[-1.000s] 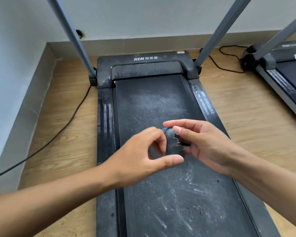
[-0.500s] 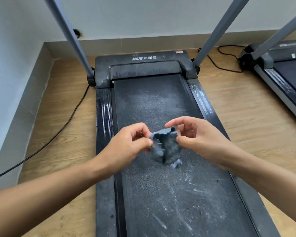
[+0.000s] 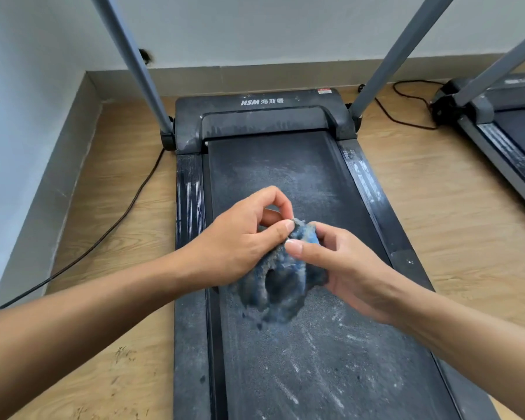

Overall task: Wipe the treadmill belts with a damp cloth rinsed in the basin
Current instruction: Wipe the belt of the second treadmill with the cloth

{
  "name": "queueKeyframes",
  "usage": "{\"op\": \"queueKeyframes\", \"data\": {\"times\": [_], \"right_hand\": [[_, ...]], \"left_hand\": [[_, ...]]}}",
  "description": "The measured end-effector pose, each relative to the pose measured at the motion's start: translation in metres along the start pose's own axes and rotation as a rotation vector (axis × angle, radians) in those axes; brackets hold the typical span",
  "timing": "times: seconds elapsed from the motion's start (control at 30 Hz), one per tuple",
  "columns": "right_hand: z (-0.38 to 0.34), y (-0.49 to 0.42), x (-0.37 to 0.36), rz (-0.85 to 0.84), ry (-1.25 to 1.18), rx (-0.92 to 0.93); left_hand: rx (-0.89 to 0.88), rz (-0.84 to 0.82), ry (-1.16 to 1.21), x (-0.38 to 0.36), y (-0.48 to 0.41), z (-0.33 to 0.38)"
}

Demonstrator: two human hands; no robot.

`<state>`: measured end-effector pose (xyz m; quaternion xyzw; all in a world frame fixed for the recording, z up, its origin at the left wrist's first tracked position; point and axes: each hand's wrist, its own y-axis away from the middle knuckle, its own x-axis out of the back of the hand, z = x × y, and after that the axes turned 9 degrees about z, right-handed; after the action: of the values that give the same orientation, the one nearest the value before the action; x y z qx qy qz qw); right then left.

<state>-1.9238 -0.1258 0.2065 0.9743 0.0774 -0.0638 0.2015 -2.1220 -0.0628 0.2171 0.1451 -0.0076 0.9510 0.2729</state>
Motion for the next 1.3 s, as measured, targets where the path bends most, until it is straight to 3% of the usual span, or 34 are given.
{"op": "queueKeyframes", "data": {"times": [0.07,0.2,0.3,0.4,0.53,0.6,0.77,0.87,0.93,1.0,1.07,1.13,1.2,1.23,1.3], "right_hand": [[0.0,-0.003,0.004,0.053,0.16,0.038],[0.004,-0.006,0.016,0.074,0.703,0.094],[0.006,0.0,0.01,0.056,0.651,0.048],[0.006,0.008,-0.007,0.019,0.573,0.155],[-0.007,0.02,-0.022,0.072,0.353,0.25],[-0.014,0.024,-0.026,0.076,0.346,0.274],[-0.009,0.024,-0.026,0.08,0.426,0.042],[-0.013,0.021,-0.023,0.085,0.238,-0.017],[-0.015,0.02,-0.017,0.084,0.075,-0.108],[-0.017,0.018,-0.009,0.098,-0.049,-0.192],[-0.019,0.016,0.0,0.108,-0.132,-0.241],[-0.022,0.014,0.01,0.11,-0.205,-0.273],[-0.023,0.011,0.019,0.092,-0.228,-0.278],[-0.023,0.01,0.023,0.082,-0.232,-0.276],[-0.024,0.009,0.026,0.067,-0.207,-0.269]], "left_hand": [[0.04,-0.015,0.075,0.003,0.001,0.004],[0.122,-0.04,0.25,0.013,0.003,0.015],[0.127,-0.221,0.177,0.019,0.006,0.025],[0.08,-0.41,0.091,0.022,0.007,0.036],[-0.039,-0.504,0.026,0.029,0.001,0.056],[-0.051,-0.454,0.009,0.035,-0.007,0.065],[-0.187,-0.172,-0.212,0.035,-0.027,0.067],[-0.255,0.073,-0.137,0.03,-0.038,0.057],[-0.171,0.316,-0.121,0.027,-0.045,0.038],[0.053,0.452,-0.096,0.019,-0.043,0.013],[0.371,0.347,0.084,0.01,-0.028,-0.012],[0.634,0.094,0.316,0.002,-0.015,-0.026],[0.648,-0.177,0.491,-0.007,0.0,-0.031],[0.601,-0.211,0.533,-0.012,0.006,-0.031],[0.49,-0.111,0.526,-0.02,0.013,-0.031]]}}
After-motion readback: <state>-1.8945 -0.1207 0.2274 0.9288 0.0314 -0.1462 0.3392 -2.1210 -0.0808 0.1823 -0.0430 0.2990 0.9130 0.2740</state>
